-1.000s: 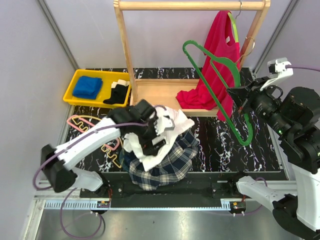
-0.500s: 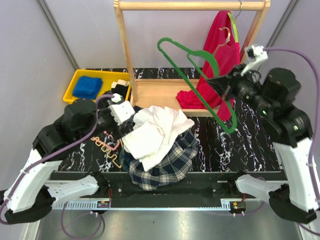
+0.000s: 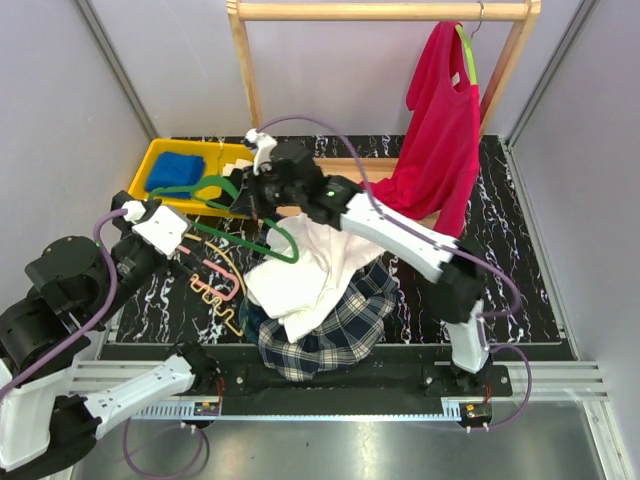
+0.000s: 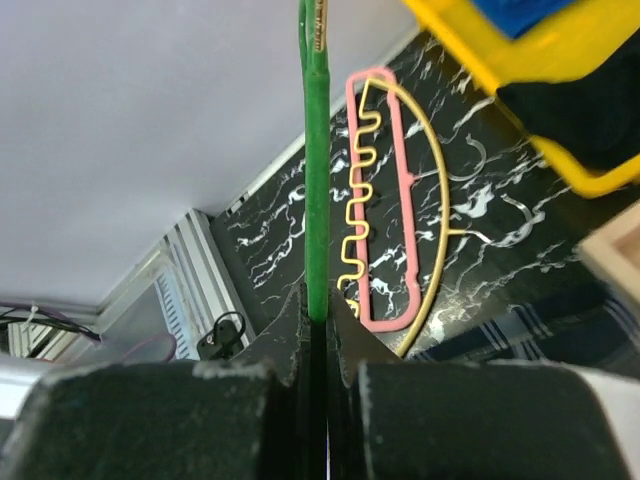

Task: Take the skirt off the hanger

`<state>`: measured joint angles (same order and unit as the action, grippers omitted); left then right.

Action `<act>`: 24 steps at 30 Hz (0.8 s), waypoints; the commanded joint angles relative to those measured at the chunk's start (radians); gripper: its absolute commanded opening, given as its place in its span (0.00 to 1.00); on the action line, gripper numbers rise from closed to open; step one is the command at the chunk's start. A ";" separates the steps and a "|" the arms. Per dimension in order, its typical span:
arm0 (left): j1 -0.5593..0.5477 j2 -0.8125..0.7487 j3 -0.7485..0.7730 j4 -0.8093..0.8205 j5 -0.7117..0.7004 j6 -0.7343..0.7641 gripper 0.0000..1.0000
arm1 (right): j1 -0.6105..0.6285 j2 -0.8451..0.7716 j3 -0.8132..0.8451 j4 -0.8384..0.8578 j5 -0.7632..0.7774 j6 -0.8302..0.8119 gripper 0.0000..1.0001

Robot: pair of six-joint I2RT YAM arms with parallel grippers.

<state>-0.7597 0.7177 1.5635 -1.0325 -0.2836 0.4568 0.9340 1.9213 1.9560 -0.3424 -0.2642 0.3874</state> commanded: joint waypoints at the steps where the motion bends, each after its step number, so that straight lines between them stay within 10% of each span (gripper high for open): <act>1: 0.011 0.005 0.069 -0.055 -0.068 -0.096 0.99 | 0.017 0.145 0.200 0.186 -0.072 0.105 0.00; 11: 0.013 0.052 0.158 -0.213 -0.023 -0.132 0.99 | 0.060 0.763 0.800 0.318 -0.142 0.349 0.00; 24: 0.013 0.111 0.246 -0.265 -0.025 -0.147 0.99 | 0.098 0.705 0.351 0.467 -0.090 0.331 0.07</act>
<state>-0.7502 0.7837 1.7603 -1.2984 -0.2852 0.3683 1.0138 2.6961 2.3241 0.0559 -0.3733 0.7422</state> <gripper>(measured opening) 0.984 0.033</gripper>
